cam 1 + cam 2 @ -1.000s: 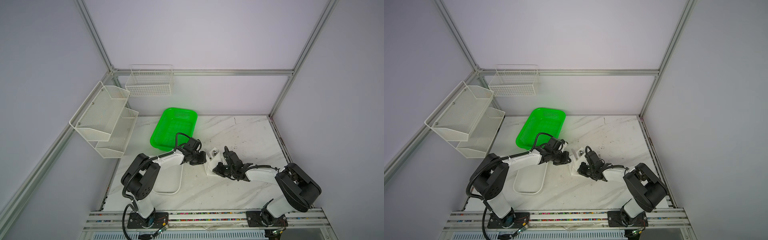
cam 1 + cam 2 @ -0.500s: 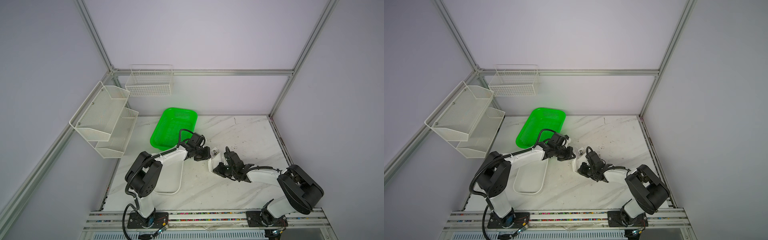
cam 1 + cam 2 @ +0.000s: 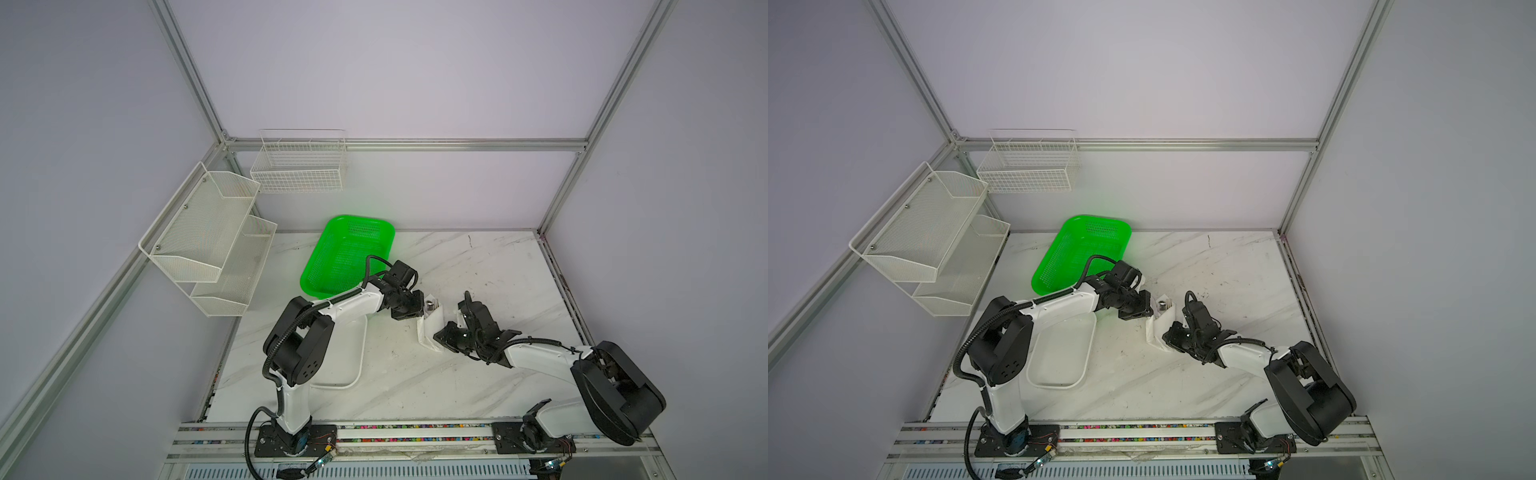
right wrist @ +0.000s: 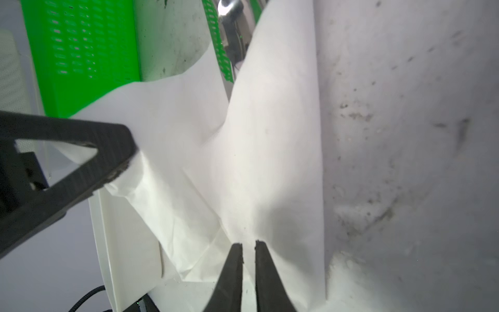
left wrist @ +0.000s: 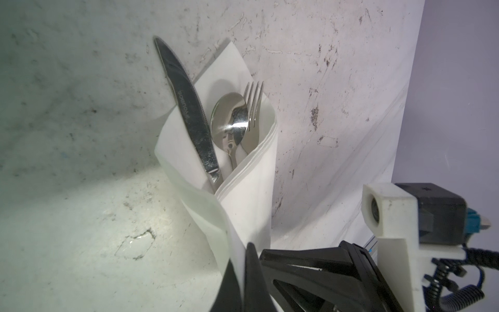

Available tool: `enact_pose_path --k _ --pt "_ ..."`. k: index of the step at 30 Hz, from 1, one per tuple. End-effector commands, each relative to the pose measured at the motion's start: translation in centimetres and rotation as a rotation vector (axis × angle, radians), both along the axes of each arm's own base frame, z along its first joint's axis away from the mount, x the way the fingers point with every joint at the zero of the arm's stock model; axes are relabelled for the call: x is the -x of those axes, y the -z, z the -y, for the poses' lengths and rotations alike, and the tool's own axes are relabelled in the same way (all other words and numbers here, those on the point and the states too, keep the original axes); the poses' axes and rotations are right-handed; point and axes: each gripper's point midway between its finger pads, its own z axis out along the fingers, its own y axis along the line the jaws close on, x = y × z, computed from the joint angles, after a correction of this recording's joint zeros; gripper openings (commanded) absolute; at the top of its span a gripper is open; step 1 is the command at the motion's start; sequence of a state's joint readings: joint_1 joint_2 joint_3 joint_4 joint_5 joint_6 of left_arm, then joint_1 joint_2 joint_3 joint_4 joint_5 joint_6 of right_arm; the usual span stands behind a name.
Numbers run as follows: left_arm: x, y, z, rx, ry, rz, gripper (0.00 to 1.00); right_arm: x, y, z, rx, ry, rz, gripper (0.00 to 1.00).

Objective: Place the utensils on the paper napkin and roll it up

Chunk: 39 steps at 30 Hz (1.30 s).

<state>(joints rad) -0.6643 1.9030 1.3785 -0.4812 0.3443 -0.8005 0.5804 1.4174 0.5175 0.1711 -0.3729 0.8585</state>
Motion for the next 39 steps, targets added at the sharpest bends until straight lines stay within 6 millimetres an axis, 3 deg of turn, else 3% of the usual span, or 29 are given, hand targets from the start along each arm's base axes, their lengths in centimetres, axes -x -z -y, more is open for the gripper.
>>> enact_pose_path --k 1,17,25,34,39 --pt "-1.2 -3.2 2.0 0.051 0.010 0.045 0.00 0.7 0.8 -0.4 -0.025 -0.037 -0.024 0.12" --pt "-1.0 -3.6 5.6 0.082 -0.017 -0.009 0.00 0.9 2.3 -0.3 0.004 -0.051 -0.045 0.13" --pt "-0.6 -4.4 8.4 0.141 0.021 -0.002 0.00 1.0 2.5 -0.2 0.006 -0.053 -0.048 0.13" --pt "-1.5 -4.4 9.0 0.186 -0.044 0.013 0.00 0.6 1.3 -0.4 -0.013 -0.042 -0.021 0.14" --pt "-1.3 -3.7 8.8 0.172 -0.047 0.005 0.00 0.3 0.2 0.7 -0.002 0.002 -0.001 0.16"
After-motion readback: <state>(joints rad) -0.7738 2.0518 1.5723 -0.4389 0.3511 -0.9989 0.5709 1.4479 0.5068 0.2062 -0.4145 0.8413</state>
